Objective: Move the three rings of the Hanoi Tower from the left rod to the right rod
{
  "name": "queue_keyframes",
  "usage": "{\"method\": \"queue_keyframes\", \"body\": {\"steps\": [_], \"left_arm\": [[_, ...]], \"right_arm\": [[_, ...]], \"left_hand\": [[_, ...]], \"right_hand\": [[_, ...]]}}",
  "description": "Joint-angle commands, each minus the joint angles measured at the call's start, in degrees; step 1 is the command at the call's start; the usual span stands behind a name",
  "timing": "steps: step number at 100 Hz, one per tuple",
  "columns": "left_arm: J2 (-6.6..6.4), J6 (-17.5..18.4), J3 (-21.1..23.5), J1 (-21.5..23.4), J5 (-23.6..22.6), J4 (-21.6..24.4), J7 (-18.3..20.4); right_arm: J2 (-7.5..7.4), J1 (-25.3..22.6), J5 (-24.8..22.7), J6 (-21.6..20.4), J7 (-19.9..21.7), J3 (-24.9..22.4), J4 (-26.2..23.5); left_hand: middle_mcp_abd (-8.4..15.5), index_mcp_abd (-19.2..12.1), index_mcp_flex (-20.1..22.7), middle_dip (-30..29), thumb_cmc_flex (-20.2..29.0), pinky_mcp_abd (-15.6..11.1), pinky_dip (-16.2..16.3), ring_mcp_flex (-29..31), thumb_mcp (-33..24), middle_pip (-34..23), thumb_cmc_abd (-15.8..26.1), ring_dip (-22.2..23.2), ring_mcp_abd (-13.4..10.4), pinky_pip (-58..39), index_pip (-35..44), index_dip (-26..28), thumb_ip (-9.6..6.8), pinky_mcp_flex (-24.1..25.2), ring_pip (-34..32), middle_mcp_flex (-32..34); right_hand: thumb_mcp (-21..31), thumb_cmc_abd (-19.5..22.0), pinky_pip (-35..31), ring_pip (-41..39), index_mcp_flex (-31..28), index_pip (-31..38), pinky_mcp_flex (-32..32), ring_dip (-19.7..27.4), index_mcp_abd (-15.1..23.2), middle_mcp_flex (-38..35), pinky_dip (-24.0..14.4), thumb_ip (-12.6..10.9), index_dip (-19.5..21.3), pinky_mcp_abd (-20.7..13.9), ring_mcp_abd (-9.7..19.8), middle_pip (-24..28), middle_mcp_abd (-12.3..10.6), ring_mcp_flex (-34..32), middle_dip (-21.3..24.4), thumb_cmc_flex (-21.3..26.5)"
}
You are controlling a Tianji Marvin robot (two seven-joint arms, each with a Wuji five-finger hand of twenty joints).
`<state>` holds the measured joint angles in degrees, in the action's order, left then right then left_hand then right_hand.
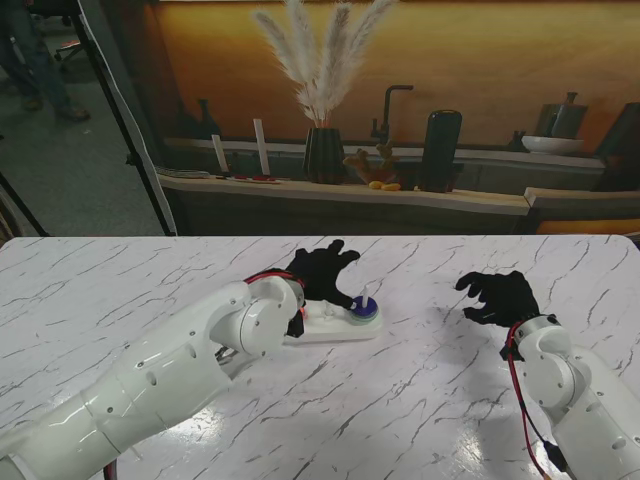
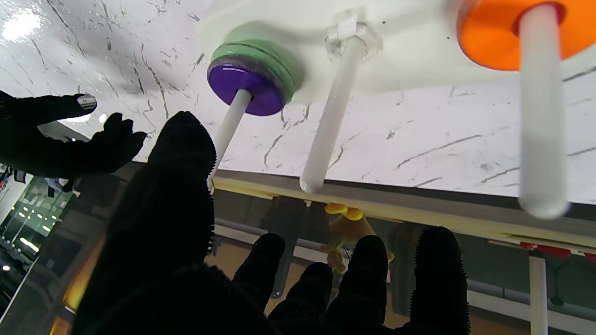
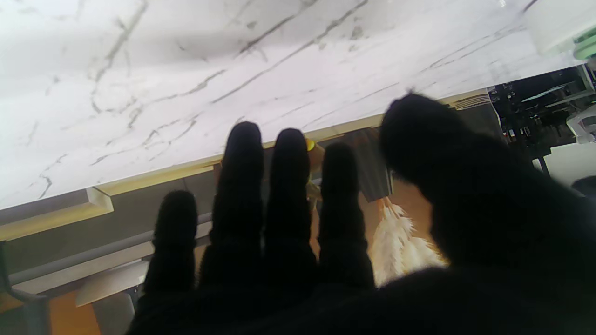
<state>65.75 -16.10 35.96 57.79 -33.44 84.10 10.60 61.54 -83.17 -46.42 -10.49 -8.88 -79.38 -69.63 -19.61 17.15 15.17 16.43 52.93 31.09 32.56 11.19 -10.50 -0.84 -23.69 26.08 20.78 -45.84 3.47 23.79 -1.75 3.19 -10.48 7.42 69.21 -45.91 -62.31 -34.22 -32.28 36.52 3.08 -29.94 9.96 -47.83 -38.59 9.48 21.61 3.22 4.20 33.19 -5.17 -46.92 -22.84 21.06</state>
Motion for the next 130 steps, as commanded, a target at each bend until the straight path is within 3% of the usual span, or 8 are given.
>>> {"method": "queue_keyframes", "body": {"steps": [1,31,53,93,130], "left_arm": [[-1.22,1.58,1.31,0.94,-0.74,1.25,1.39],[-3.76,3.0,11.66,8.73,-6.81,6.69,3.89],[-4.56,3.83,17.22,14.4,-9.75,8.0,3.94],[-4.23,2.02,18.6,18.68,-8.58,5.23,0.71],[-3.98,1.24,16.68,18.28,-7.45,2.67,-0.26]], "right_arm": [[0.38,-0.19,-0.05,-0.17,-0.14,0.27,-0.08],[0.47,0.15,0.23,-0.12,-0.37,0.83,0.21],[0.5,0.08,0.3,-0.01,-0.37,0.75,0.03],[0.49,0.36,0.23,-0.29,-0.39,0.81,0.0],[0.57,0.57,0.18,-0.74,-0.74,1.13,-0.55]], "left_hand": [[-0.72,0.64,0.25,-0.07,-0.49,1.63,0.38,-0.49,0.64,-0.25,0.09,-0.33,-0.01,1.45,0.11,-0.97,1.73,0.6,0.93,-1.81],[-0.58,0.39,1.95,0.59,0.22,1.7,0.81,-0.18,2.42,-0.42,0.91,-0.26,0.16,1.52,1.02,-0.37,1.71,0.4,0.81,-0.4],[-0.45,0.22,2.81,0.75,0.67,1.67,0.8,-0.11,3.19,-0.43,0.94,-0.28,0.2,1.85,1.29,-0.19,1.51,0.47,0.85,0.16],[-0.37,0.15,2.08,0.92,1.79,0.95,-0.13,-0.8,3.71,-0.37,0.92,-0.51,-0.22,4.25,1.07,-0.01,0.95,1.49,1.41,0.22],[-0.24,-0.01,1.74,0.97,1.87,0.8,-0.36,-0.94,4.08,-0.32,1.11,-0.59,-0.46,5.3,1.04,0.23,0.75,1.56,1.65,0.01]], "right_hand": [[0.5,0.33,-1.01,-1.43,-0.51,0.92,-0.53,-0.56,-0.49,-0.68,-0.93,-2.76,0.37,17.61,0.55,1.15,-0.84,-0.55,-0.45,0.6],[0.5,0.33,-1.02,-1.4,-0.41,0.87,-0.56,-0.54,-0.53,-0.58,-0.93,-2.77,0.36,17.59,0.54,1.12,-0.73,-0.48,-0.44,0.53],[0.45,0.37,-0.98,-1.43,-0.5,0.91,-0.62,-0.56,-0.49,-0.63,-0.91,-2.78,0.38,17.51,0.54,1.14,-0.77,-0.45,-0.45,0.53],[0.45,0.46,-1.0,-1.43,-0.47,0.87,-0.6,-0.55,-0.56,-0.7,-0.92,-2.79,0.38,17.59,0.55,1.14,-0.72,-0.48,-0.46,0.57],[0.41,0.44,-1.03,-1.44,-0.47,0.85,-0.58,-0.56,-0.48,-0.67,-0.94,-2.8,0.38,17.62,0.59,1.14,-0.79,-0.54,-0.46,0.47]]}}
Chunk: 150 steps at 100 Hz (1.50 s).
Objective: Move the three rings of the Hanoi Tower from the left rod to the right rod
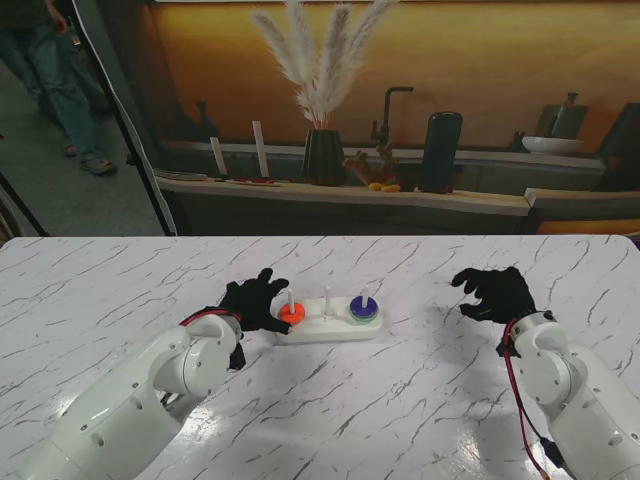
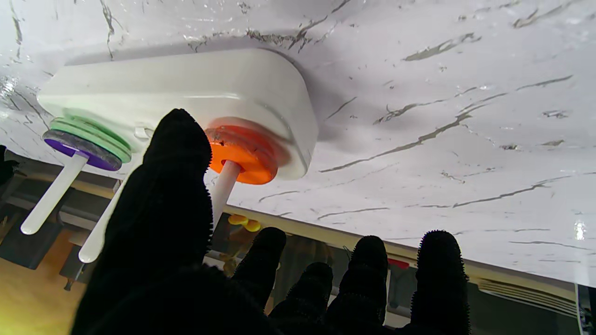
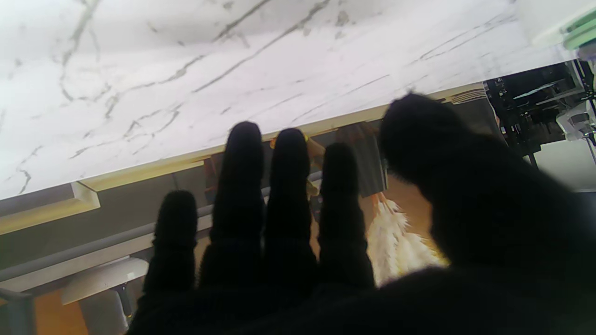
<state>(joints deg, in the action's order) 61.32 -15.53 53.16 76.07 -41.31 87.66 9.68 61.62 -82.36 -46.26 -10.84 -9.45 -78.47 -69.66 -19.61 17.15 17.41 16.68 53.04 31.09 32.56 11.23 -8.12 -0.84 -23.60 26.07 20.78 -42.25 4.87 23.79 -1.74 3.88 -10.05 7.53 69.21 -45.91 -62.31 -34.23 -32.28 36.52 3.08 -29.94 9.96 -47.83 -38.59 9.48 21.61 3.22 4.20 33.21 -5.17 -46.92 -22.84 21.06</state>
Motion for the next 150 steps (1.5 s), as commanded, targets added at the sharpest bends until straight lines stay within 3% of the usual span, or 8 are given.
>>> {"method": "queue_keyframes", "body": {"steps": [1,48,67,73,102,119,123,150], "left_arm": [[0.46,0.65,-0.59,-0.04,0.44,-0.98,0.61],[0.96,0.21,-3.54,-1.77,1.05,-4.16,-1.11],[1.8,-0.49,-4.7,-2.14,0.85,-5.86,-4.89],[1.82,-0.71,-4.88,-2.23,0.78,-5.93,-4.93],[1.88,-1.8,-5.29,-2.34,1.16,-6.14,-4.7],[2.13,-2.39,-5.67,-2.36,1.27,-6.54,-5.62],[2.22,-2.78,-5.8,-2.4,1.47,-6.61,-5.77],[2.64,-3.33,-5.98,-2.3,2.32,-7.03,-6.95]], "right_arm": [[0.49,-0.24,0.02,-0.4,-0.18,0.21,-0.54],[0.57,-0.67,0.29,-0.48,-0.13,-0.19,-1.29],[0.55,-0.99,0.35,-0.32,0.23,-0.34,-1.71],[0.54,-1.06,0.29,-0.28,0.27,-0.39,-1.8],[0.53,-1.33,0.36,-0.13,0.51,-0.64,-2.18],[0.52,-1.42,0.39,-0.1,0.65,-0.7,-2.28],[0.52,-1.44,0.38,-0.07,0.68,-0.71,-2.31],[0.52,-1.62,0.51,0.07,0.87,-0.81,-2.5]], "left_hand": [[-0.22,0.0,-0.46,0.72,1.78,0.8,-0.36,-0.99,1.71,-0.33,0.97,-0.59,-0.46,1.72,-0.35,0.24,0.74,0.87,1.23,-0.06],[-0.1,0.01,-0.24,0.98,3.04,0.46,0.63,0.52,0.91,-0.79,0.55,-0.05,-0.32,0.52,-0.18,0.49,0.28,-0.36,0.24,1.12],[0.17,-1.42,3.73,2.04,6.76,0.33,3.51,3.55,-0.81,-1.57,1.68,2.11,-0.36,-5.5,2.35,1.92,0.09,-1.88,-3.03,5.34],[0.37,-2.81,6.28,2.24,7.68,0.24,3.6,3.97,-1.2,-1.92,2.52,2.31,-0.29,-6.03,3.81,2.62,0.04,-2.06,-3.44,6.4],[0.6,-3.73,9.12,2.64,10.0,0.26,3.39,4.47,-0.5,-2.14,3.99,2.74,-0.29,-7.6,6.76,4.68,0.17,-2.16,-4.62,7.75],[0.54,-4.46,10.26,3.06,12.98,0.13,3.61,5.67,1.26,-2.9,7.53,3.28,-0.37,-9.47,8.41,5.43,0.58,-3.01,-5.97,9.59],[0.4,-4.34,10.28,3.41,15.65,0.1,3.34,5.96,4.44,-3.06,9.63,3.57,-0.27,-10.37,8.98,5.22,0.73,-3.21,-6.59,9.93],[0.75,-5.68,11.97,3.59,18.93,0.07,3.64,6.66,5.86,-4.05,12.69,4.38,-0.34,-12.35,12.6,6.85,1.25,-3.59,-8.5,10.65]], "right_hand": [[0.41,0.45,-1.03,-1.43,-0.45,0.84,-0.58,-0.55,-0.48,-0.67,-0.94,-2.8,0.38,17.62,0.59,1.12,-0.78,-0.53,-0.46,0.47],[0.45,0.36,-1.03,-1.42,-0.5,0.86,-0.58,-0.56,-0.54,-0.69,-0.94,-2.81,0.39,17.61,0.59,1.09,-0.75,-0.56,-0.45,0.53],[0.43,0.4,-1.03,-1.42,-0.48,0.86,-0.58,-0.56,-0.51,-0.7,-0.95,-2.79,0.39,17.61,0.63,1.08,-0.75,-0.57,-0.45,0.47],[0.44,0.38,-1.03,-1.39,-0.48,0.85,-0.58,-0.55,-0.45,-0.7,-0.95,-2.79,0.39,17.61,0.55,1.07,-0.73,-0.53,-0.45,0.47],[0.44,0.37,-1.03,-1.41,-0.52,0.85,-0.58,-0.57,-0.49,-0.7,-0.95,-2.79,0.39,17.61,0.58,1.08,-0.79,-0.55,-0.46,0.52],[0.44,0.33,-1.03,-1.38,-0.49,0.85,-0.57,-0.56,-0.47,-0.69,-0.95,-2.78,0.39,17.62,0.54,1.07,-0.78,-0.53,-0.45,0.48],[0.46,0.35,-1.04,-1.39,-0.49,0.86,-0.55,-0.56,-0.48,-0.71,-0.95,-2.78,0.39,17.64,0.54,1.09,-0.76,-0.54,-0.46,0.51],[0.49,0.27,-1.02,-1.37,-0.49,0.82,-0.57,-0.55,-0.52,-0.68,-0.94,-2.77,0.37,17.63,0.53,1.08,-0.71,-0.54,-0.46,0.5]]}}
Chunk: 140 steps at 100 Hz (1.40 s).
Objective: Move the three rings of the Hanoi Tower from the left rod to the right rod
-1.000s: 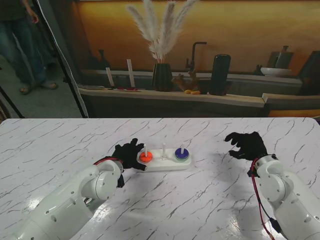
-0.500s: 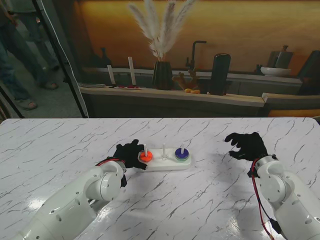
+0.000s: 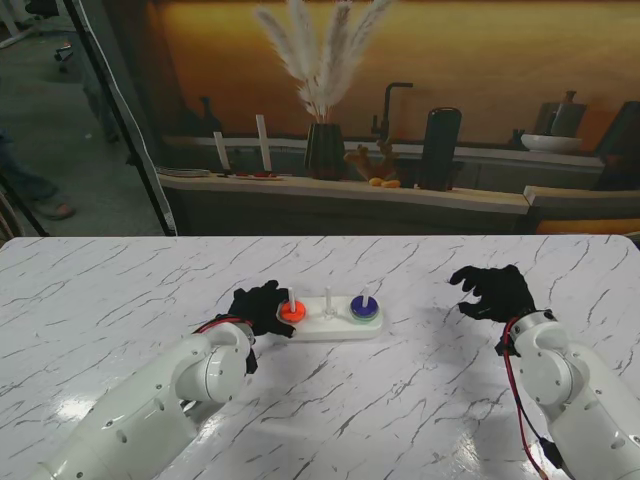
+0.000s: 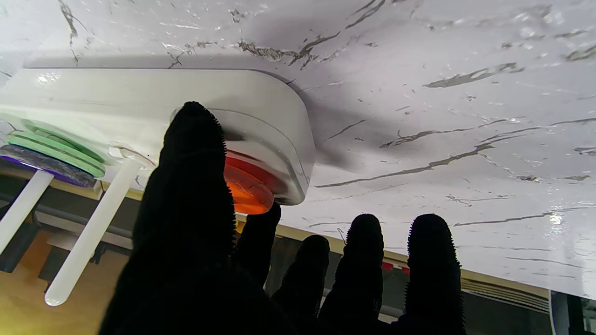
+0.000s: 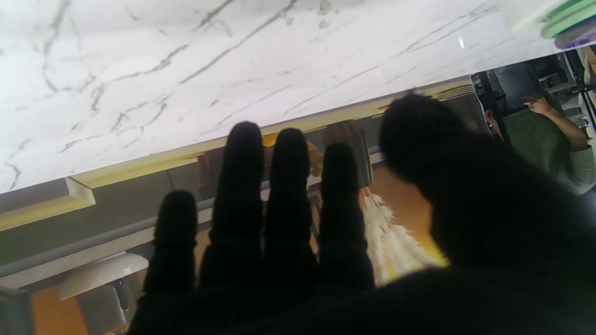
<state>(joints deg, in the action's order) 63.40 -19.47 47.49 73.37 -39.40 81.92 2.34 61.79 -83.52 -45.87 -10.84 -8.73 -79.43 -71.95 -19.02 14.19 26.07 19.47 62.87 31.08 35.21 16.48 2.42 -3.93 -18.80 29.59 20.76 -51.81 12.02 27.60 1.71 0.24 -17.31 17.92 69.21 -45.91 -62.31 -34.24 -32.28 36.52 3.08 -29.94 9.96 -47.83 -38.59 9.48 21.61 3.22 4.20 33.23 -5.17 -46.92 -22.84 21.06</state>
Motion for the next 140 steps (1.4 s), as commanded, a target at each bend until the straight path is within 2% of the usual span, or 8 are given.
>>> {"method": "queue_keyframes", "body": {"steps": [1,59,86,93,102,107,120,140], "left_arm": [[0.59,0.62,-0.29,0.42,0.48,-1.32,0.31],[0.67,0.98,1.92,1.74,0.11,0.14,-0.86],[1.14,1.11,1.9,1.83,0.79,-0.33,-2.48],[1.07,1.11,1.92,1.84,0.89,-0.23,-2.17],[1.07,1.2,1.93,1.88,1.04,-0.19,-2.06],[1.09,1.28,1.9,1.89,1.12,-0.22,-2.14],[0.89,1.87,1.97,1.92,1.54,-0.06,-1.21],[0.33,3.13,2.38,2.07,2.01,0.62,1.21]], "right_arm": [[0.35,-0.47,0.12,0.06,0.15,0.16,-0.22],[0.36,-0.48,0.3,0.13,0.37,0.52,-0.23],[0.33,-0.5,0.19,0.18,0.41,0.63,-0.2],[0.35,-0.52,0.22,0.24,0.39,0.59,-0.23],[0.36,-0.49,0.21,0.23,0.3,0.57,-0.18],[0.36,-0.47,0.21,0.23,0.27,0.57,-0.16],[0.36,-0.45,0.29,0.21,0.3,0.59,-0.11],[0.34,-0.44,0.21,0.2,0.35,0.51,-0.08]], "left_hand": [[0.17,-2.83,3.37,0.8,9.35,0.08,0.97,1.43,-4.66,-1.0,7.84,0.87,-0.31,-2.82,5.66,3.21,-2.19,0.05,-1.27,0.3],[0.41,-3.17,3.38,0.84,10.82,0.22,0.45,1.94,-3.96,-2.71,7.61,0.94,-0.17,-2.97,7.71,5.14,-1.81,0.15,-1.99,0.43],[0.51,-4.09,4.05,0.79,10.96,0.37,0.43,2.26,-4.39,-3.49,6.73,1.05,-0.12,-3.23,8.8,5.75,-1.69,-0.04,-2.36,0.75],[0.31,-2.77,2.91,0.44,8.47,0.33,0.14,1.68,-3.44,-3.41,7.31,0.75,-0.38,-2.83,6.79,3.01,-2.39,0.33,-1.9,-0.1],[0.38,-2.6,2.76,0.39,8.32,0.39,0.12,1.66,-3.39,-3.39,7.4,0.76,-0.29,-2.82,6.23,2.07,-2.62,0.32,-1.88,-0.11],[0.35,-2.11,1.89,0.34,7.79,0.35,0.11,1.48,-2.95,-3.28,6.13,0.74,-0.38,-2.79,5.59,1.59,-2.66,0.43,-1.78,-0.34],[0.08,-0.9,-0.95,-0.01,3.41,0.43,-0.37,0.25,-3.95,-2.42,2.01,0.15,-0.34,-1.35,1.25,-1.57,-4.67,1.32,-0.29,-1.5],[0.13,1.26,-4.69,-0.94,-2.95,0.5,-0.85,-1.85,-3.9,0.2,-0.51,-0.78,-0.26,0.93,-3.06,-2.95,-4.29,2.96,2.16,-4.66]], "right_hand": [[0.49,0.28,-1.01,-1.35,-0.49,0.82,-0.57,-0.55,-0.5,-0.69,-0.94,-2.77,0.37,17.63,0.55,1.06,-0.8,-0.53,-0.45,0.5],[0.46,0.29,-0.99,-1.34,-0.43,0.77,-0.58,-0.54,-0.55,-0.68,-0.93,-2.75,0.35,17.56,0.51,1.03,-0.69,-0.49,-0.45,0.49],[0.4,0.34,-1.0,-1.33,-0.45,0.76,-0.54,-0.54,-0.61,-0.62,-0.93,-2.76,0.34,17.64,0.5,1.0,-0.74,-0.53,-0.43,0.43],[0.39,0.35,-1.0,-1.34,-0.48,0.76,-0.55,-0.54,-0.59,-0.67,-0.93,-2.76,0.34,17.6,0.52,1.02,-0.69,-0.52,-0.44,0.42],[0.39,0.34,-1.01,-1.36,-0.54,0.79,-0.55,-0.55,-0.58,-0.64,-0.93,-2.77,0.36,17.6,0.56,1.0,-0.67,-0.58,-0.43,0.44],[0.38,0.37,-1.0,-1.35,-0.5,0.77,-0.57,-0.55,-0.59,-0.67,-0.93,-2.77,0.35,17.6,0.48,1.01,-0.68,-0.53,-0.44,0.4],[0.36,0.38,-0.99,-1.35,-0.55,0.77,-0.57,-0.56,-0.52,-0.66,-0.92,-2.76,0.35,17.59,0.53,1.03,-0.69,-0.53,-0.45,0.35],[0.4,0.39,-0.96,-1.36,-0.5,0.76,-0.58,-0.56,-0.6,-0.7,-0.91,-2.78,0.36,17.55,0.53,1.03,-0.72,-0.51,-0.46,0.44]]}}
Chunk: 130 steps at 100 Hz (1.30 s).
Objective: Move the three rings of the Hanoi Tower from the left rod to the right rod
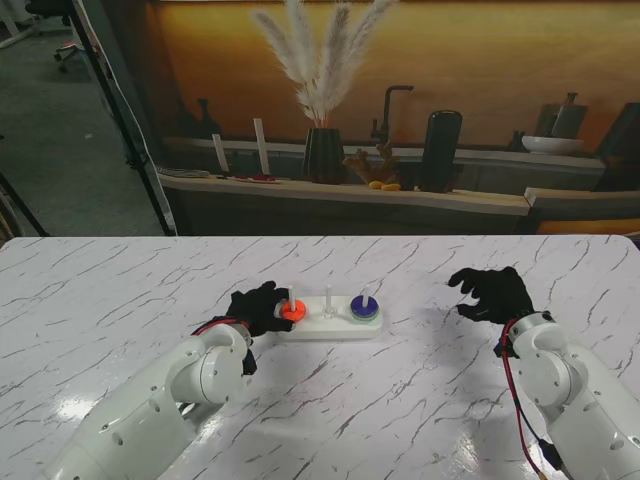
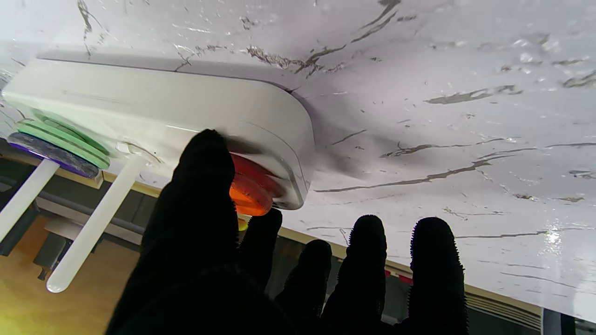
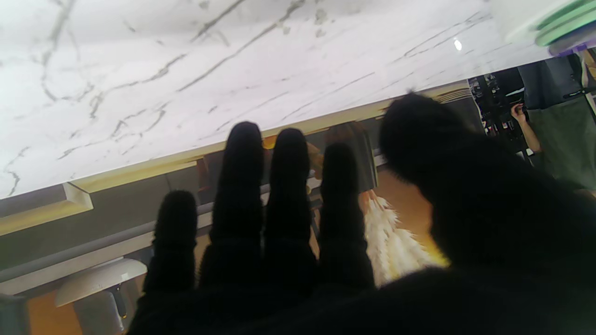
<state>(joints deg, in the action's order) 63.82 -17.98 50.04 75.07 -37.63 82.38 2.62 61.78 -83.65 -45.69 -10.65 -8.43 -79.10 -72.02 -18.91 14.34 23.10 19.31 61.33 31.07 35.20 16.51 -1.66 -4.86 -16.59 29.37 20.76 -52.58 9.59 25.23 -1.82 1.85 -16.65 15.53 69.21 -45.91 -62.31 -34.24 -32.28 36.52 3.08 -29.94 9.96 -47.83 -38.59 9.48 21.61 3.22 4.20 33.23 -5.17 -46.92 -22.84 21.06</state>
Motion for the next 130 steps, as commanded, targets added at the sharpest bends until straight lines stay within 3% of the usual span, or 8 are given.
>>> {"method": "queue_keyframes", "body": {"steps": [1,25,36,56,79,95,130], "left_arm": [[-0.11,1.67,-0.17,0.36,0.24,0.16,0.98],[-0.02,1.85,-0.5,0.19,0.37,0.03,0.77],[0.62,1.4,-1.23,0.02,0.54,-0.82,-1.62],[1.39,0.43,-2.68,-0.59,0.91,-2.07,-4.0],[1.49,0.09,-3.17,-0.75,0.92,-2.35,-4.21],[1.73,-0.53,-3.16,-0.65,0.52,-2.57,-5.36],[2.37,-1.21,-2.95,-0.25,1.55,-3.06,-7.26]], "right_arm": [[0.34,-0.31,0.03,0.02,0.06,0.17,-0.01],[0.34,-0.42,0.1,0.1,0.19,0.04,-0.09],[0.32,-0.44,0.0,0.02,0.15,-0.03,-0.07],[0.32,-0.55,0.03,0.06,0.17,-0.18,-0.12],[0.32,-0.62,0.09,0.09,0.22,-0.34,-0.09],[0.33,-0.57,0.14,0.09,0.19,-0.24,0.0],[0.33,-0.53,0.27,0.05,0.27,0.0,0.13]], "left_hand": [[0.01,1.14,-1.76,-0.8,-1.53,0.51,-0.85,-1.89,0.18,1.2,-2.75,-0.58,-0.24,1.75,-0.72,-0.59,-0.75,1.36,1.55,-2.3],[-0.14,1.67,-2.74,-0.88,-2.28,0.47,-0.85,-2.08,-0.72,2.46,-3.54,-0.77,-0.31,2.67,-2.24,-0.66,-0.78,1.68,2.6,-2.73],[-0.3,1.8,-2.64,-0.62,-2.54,0.6,-0.35,-1.5,-1.16,2.42,-3.66,-0.38,-0.06,2.17,-2.15,-0.25,-0.74,1.18,2.2,-2.39],[-0.36,1.41,-1.63,-0.06,-1.99,0.7,0.61,-0.78,-2.23,2.13,-4.1,0.45,-0.12,1.03,-1.14,0.98,-0.71,0.53,1.11,-1.43],[-0.33,0.13,0.44,0.45,-0.04,0.72,1.36,0.07,-4.36,1.79,-4.41,1.13,-0.08,-0.16,1.28,3.27,-0.85,-0.05,-0.1,-0.23],[-0.2,-1.5,3.52,1.33,4.05,0.68,2.01,1.56,-5.16,0.49,-0.66,2.05,-0.16,-1.99,5.59,6.78,0.14,-0.99,-2.14,2.5],[0.09,-2.27,5.21,1.79,9.32,0.92,2.1,3.14,-1.5,-2.12,4.56,2.87,-0.02,-4.49,9.69,6.32,0.93,-2.12,-4.94,3.65]], "right_hand": [[0.4,0.38,-0.97,-1.36,-0.54,0.77,-0.56,-0.56,-0.6,-0.73,-0.92,-2.78,0.37,17.55,0.54,1.04,-0.73,-0.52,-0.46,0.44],[0.41,0.42,-0.97,-1.37,-0.59,0.8,-0.6,-0.57,-0.54,-0.73,-0.92,-2.78,0.39,17.58,0.47,1.07,-0.72,-0.51,-0.48,0.46],[0.44,0.4,-1.0,-1.38,-0.64,0.82,-0.55,-0.57,-0.57,-0.7,-0.93,-2.79,0.4,17.58,0.54,1.04,-0.69,-0.56,-0.47,0.5],[0.43,0.4,-1.0,-1.39,-0.64,0.81,-0.57,-0.57,-0.57,-0.75,-0.94,-2.79,0.4,17.56,0.55,1.05,-0.72,-0.57,-0.48,0.46],[0.43,0.37,-0.97,-1.38,-0.6,0.79,-0.56,-0.57,-0.56,-0.74,-0.93,-2.78,0.4,17.56,0.51,1.06,-0.76,-0.52,-0.48,0.51],[0.45,0.32,-0.98,-1.38,-0.58,0.8,-0.56,-0.56,-0.55,-0.72,-0.94,-2.78,0.4,17.57,0.59,1.05,-0.77,-0.53,-0.47,0.49],[0.45,0.33,-0.97,-1.4,-0.52,0.77,-0.54,-0.57,-0.59,-0.69,-0.93,-2.77,0.38,17.53,0.5,1.05,-0.74,-0.54,-0.47,0.47]]}}
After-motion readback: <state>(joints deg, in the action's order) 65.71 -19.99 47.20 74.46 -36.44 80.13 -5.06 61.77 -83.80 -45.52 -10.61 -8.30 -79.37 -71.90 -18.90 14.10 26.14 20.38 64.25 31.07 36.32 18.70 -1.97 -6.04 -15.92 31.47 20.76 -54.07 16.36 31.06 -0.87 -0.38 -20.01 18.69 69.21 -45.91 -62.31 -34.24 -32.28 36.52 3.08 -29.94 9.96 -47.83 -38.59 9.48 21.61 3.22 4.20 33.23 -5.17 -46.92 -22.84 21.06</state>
